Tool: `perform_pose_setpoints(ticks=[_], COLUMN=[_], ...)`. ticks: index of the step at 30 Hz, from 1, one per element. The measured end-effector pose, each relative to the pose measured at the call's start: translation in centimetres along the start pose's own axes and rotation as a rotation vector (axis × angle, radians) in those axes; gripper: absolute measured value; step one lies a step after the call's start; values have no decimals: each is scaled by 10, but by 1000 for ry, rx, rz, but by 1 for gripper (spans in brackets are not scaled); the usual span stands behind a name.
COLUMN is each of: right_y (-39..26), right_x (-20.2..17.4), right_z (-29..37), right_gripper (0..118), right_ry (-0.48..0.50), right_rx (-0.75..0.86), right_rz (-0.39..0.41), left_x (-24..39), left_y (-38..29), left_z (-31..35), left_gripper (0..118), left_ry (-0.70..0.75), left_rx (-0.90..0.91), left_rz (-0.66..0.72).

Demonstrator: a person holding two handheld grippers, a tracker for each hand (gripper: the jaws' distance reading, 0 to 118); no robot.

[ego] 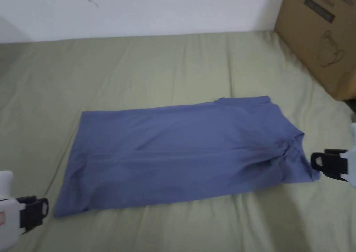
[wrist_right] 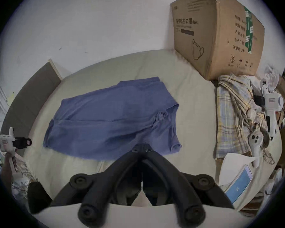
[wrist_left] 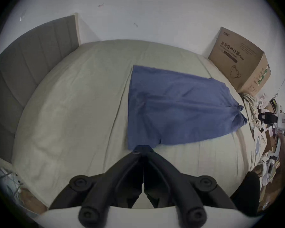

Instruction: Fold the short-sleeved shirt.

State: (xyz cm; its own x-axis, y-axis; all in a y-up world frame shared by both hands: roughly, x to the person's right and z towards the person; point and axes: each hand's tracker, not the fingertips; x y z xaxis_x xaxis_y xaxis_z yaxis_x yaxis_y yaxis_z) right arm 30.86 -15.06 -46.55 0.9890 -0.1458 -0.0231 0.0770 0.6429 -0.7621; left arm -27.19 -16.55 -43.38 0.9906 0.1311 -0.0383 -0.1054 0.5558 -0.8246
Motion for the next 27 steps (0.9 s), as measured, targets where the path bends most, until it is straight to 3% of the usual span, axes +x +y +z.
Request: perform_pose_setpoints(ticks=[3, 4, 5, 6, 7, 9, 14, 17, 18, 19, 20, 21, 22, 24, 27], right_y=[-2, -2, -2, -2, -2, -3, -6, -7, -7, -9, -9, -10, -10, -10, -4], right_x=[2, 2, 3, 4, 4, 5, 6, 8, 8, 9, 10, 11, 12, 17, 33], right_z=[0, -1, -3, -5, -6, -7, -15, -24, -27, -28, -30, -31, -32, -32, -34], right_gripper=[0, 0, 0, 0, 0, 0, 0, 0, 0, 0, 0, 0, 0, 0, 0], right_ry=[40, 41, 43, 51, 56, 62, 74, 63, 58, 55, 54, 55, 54, 48, 41], right_rx=[-13, -23, -32, -43, -50, -58, -83, -103, -108, -112, -115, -116, -115, -115, -103], right_rz=[-20, -28, -35, -43, -48, -57, -65, -61, -60, -59, -59, -60, -59, -56, -74], left_x=[-10, -13, -14, -16, -18, -26, -26, -6, 1, 6, 10, 14, 10, -5, -4], left_y=[9, 14, 17, 22, 25, 31, 25, 15, 16, 18, 20, 23, 21, 25, 30], left_z=[-16, -26, -35, -47, -57, -76, -113, -122, -124, -113, -108, -101, -97, -87, -69], left_gripper=[0, 5, 35, 95, 118, 118, 115, 86, 44, 44, 31, 2, 2, 1, 1], left_ry=[-22, -37, -29, -3, 32, 45, 153, 77, 159, 128, 89, 72, 142, 4, 44], left_rx=[-52, -79, -86, -82, -97, -40, -164, -239, -214, -138, -112, -86, -62, -69, -45], left_rz=[58, 77, 93, 108, 107, 108, 141, 8, -93, -142, -140, -147, -145, -70, -61])
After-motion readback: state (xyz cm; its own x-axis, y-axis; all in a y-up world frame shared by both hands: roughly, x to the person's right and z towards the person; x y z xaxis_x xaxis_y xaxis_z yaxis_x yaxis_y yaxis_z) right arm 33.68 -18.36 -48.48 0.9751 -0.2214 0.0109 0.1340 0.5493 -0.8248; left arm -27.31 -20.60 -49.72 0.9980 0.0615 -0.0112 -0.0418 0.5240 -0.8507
